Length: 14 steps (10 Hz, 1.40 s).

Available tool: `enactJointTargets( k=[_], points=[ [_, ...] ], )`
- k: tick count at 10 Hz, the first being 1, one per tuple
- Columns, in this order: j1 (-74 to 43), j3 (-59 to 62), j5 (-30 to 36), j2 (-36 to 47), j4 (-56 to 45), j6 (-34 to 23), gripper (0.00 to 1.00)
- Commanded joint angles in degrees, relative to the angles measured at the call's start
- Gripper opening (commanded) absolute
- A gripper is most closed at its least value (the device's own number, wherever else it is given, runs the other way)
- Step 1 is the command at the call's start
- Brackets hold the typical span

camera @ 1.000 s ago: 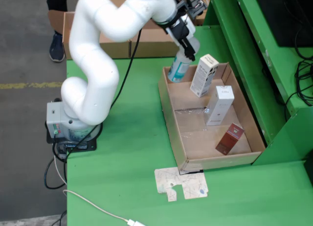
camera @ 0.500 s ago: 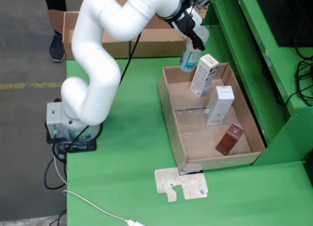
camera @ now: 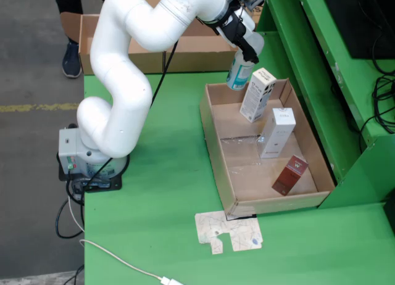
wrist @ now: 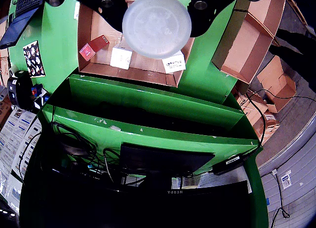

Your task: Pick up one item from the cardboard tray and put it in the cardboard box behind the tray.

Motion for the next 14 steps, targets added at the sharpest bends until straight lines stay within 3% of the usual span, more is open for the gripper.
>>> enactJointTargets(
  k=[1, 2, 3, 5, 6, 14],
  points=[
    [1.94, 1.14, -1.87, 1.11, 3.35, -0.13, 0.00],
    [1.94, 1.14, -1.87, 1.11, 3.35, -0.13, 0.00],
    [0.83, 1.14, -2.04, -1.70, 11.09, -1.97, 0.00],
    [0.83, 1.14, -2.04, -1.70, 11.08, -1.97, 0.00],
    [2.92, 1.14, -6.23, -5.27, 22.58, -4.11, 0.00],
    [2.92, 1.14, -6.23, -5.27, 22.58, -4.11, 0.00]
  ],
)
